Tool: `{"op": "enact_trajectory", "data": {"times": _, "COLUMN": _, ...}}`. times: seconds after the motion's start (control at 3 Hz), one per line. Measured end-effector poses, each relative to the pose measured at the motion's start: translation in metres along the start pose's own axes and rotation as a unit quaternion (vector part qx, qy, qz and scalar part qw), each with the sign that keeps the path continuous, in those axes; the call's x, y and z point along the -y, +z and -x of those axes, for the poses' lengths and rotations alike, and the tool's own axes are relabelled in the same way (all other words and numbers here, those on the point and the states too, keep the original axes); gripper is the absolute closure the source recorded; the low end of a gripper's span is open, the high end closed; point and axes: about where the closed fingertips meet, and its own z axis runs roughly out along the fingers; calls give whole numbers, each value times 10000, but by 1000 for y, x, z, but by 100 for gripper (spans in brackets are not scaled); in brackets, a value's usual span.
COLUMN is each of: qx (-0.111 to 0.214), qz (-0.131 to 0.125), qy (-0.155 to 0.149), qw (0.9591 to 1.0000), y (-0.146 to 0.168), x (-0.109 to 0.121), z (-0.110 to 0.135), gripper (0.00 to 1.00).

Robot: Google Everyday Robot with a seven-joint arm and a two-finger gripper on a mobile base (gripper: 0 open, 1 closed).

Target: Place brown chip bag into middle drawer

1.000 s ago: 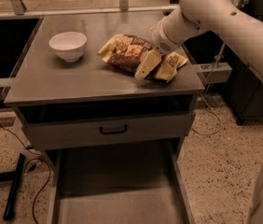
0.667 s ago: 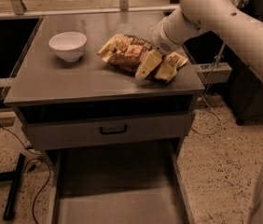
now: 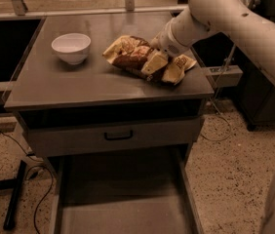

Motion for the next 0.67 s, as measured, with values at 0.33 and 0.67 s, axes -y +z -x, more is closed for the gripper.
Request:
{"op": "enact_trajectory", "data": {"times": 0.33, "qx": 0, "qz": 1, "qy": 0, "qw": 10000, "y": 0, "x": 0, "z": 0, "gripper": 65}}
{"op": "enact_trajectory", "data": {"times": 0.67, "qx": 0, "qz": 1, "qy": 0, "qw": 10000, "y": 0, "x": 0, "z": 0, "gripper": 88}}
